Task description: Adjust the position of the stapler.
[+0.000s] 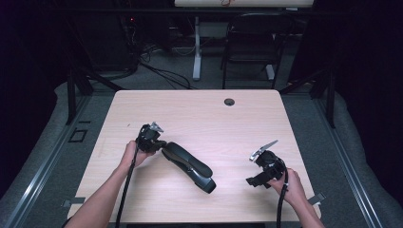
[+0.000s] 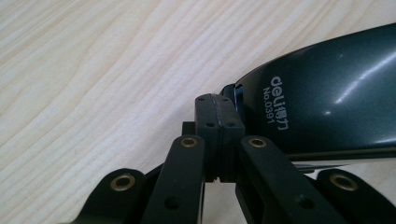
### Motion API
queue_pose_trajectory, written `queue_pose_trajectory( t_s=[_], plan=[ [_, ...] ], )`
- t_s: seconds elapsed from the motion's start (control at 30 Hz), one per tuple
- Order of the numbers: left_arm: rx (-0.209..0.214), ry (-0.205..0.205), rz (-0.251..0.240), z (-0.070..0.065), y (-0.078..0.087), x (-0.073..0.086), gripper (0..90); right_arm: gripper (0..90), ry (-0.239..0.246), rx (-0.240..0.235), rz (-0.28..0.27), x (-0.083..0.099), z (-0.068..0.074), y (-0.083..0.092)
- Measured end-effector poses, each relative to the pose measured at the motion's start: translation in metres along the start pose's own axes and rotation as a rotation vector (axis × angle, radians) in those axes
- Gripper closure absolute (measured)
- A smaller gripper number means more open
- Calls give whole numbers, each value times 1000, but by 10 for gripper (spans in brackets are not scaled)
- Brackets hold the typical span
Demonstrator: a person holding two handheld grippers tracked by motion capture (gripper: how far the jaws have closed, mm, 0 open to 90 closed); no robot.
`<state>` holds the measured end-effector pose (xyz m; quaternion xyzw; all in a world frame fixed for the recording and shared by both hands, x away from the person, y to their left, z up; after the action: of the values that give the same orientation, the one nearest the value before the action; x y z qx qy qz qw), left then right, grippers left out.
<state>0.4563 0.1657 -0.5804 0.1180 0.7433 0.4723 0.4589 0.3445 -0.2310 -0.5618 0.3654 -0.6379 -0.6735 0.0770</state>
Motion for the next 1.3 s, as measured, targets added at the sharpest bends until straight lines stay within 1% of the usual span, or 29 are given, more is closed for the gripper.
queue_pose_trajectory(
  t_s=[0.1,0.13,0.2,0.23,0.27,0.3,0.33,0.4,0.43,0.5,0.53,0.57,0.6,0.63,0.67,0.7,0.73,0.77,0.8,0.87,0.97,1.0,1.03,1.07,1.1,1.13,1.17,1.23,1.3],
  plan=[
    [12,-15,11,-3,-1,-1,900,106,6,4,3,0,0,1],
    [23,-18,17,-5,-1,-1,900,106,13,9,9,0,0,1],
    [25,-27,21,-7,-2,-2,900,106,0,-3,-1,0,1,2],
    [35,-32,26,-8,-2,-2,900,106,-1,1,-1,0,0,2],
    [42,-37,30,-10,-2,-3,900,107,-12,-1,-10,0,1,2],
    [40,-40,29,-12,-3,-3,900,107,-16,-4,-17,0,1,3],
    [47,-47,36,-13,-3,-3,900,107,-18,-4,-18,0,0,3],
    [44,-52,41,-16,-4,-4,900,107,-18,-9,-13,-1,0,5],
    [47,-55,44,-16,-4,-4,900,108,-28,-13,-25,-1,-1,7],
    [47,-57,42,-18,-4,-4,900,109,-28,-13,-25,-1,-1,8],
    [46,-60,47,-19,-4,-4,900,111,-50,-24,-45,-2,0,9],
    [50,-61,51,-20,-4,-4,900,113,-56,-32,-47,-2,0,11],
    [49,-66,54,-20,-4,-4,900,115,-66,-40,-60,-3,1,13],
    [55,-65,56,-22,-4,-3,900,116,-61,-45,-67,-3,2,14],
    [56,-69,56,-23,-4,-4,900,117,-71,-57,-82,-4,5,16],
    [56,-70,58,-24,-4,-4,900,117,-67,-56,-80,-5,6,17],
    [60,-71,60,-24,-4,-4,900,117,-72,-72,-95,-6,8,18],
    [61,-73,61,-25,-4,-4,900,117,-80,-76,-103,-7,10,19],
    [63,-71,63,-26,-4,-4,900,119,-80,-95,-115,-9,13,21],
    [66,-75,67,-27,-4,-4,900,120,-86,-107,-134,-11,17,24],
    [61,-76,72,-29,-4,-4,900,123,-73,-139,-162,-14,26,28],
    [63,-77,75,-30,-5,-4,900,127,-44,-163,-165,-15,34,31],
    [66,-78,76,-30,-4,-4,900,127,-44,-163,-165,-15,34,31],
    [66,-82,81,-31,-5,-4,900,131,-27,-164,-165,-15,36,33],
    [59,-92,87,-32,-5,-4,900,138,-18,-180,-178,-17,42,35],
    [53,-98,91,-33,-5,-4,900,146,13,-191,-191,-18,50,38],
    [51,-100,93,-34,-5,-4,900,146,13,-191,-191,-18,50,38],
    [50,-101,94,-36,-5,-4,900,165,41,-203,-202,-20,59,41],
    [55,-103,97,-38,-6,-4,900,183,66,-202,-213,-23,69,43]
  ],
)
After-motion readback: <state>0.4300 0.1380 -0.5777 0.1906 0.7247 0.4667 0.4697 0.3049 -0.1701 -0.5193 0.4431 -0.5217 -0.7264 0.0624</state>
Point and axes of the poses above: each handheld gripper's, and its own axes: y roughly backward along the jaws, x roughly out of its underside, z roughly to its left, the point moved 3 cm from there along -y, roughly forward along the jaws, and after that the axes turned 10 degrees about x, right-handed, at the moved point
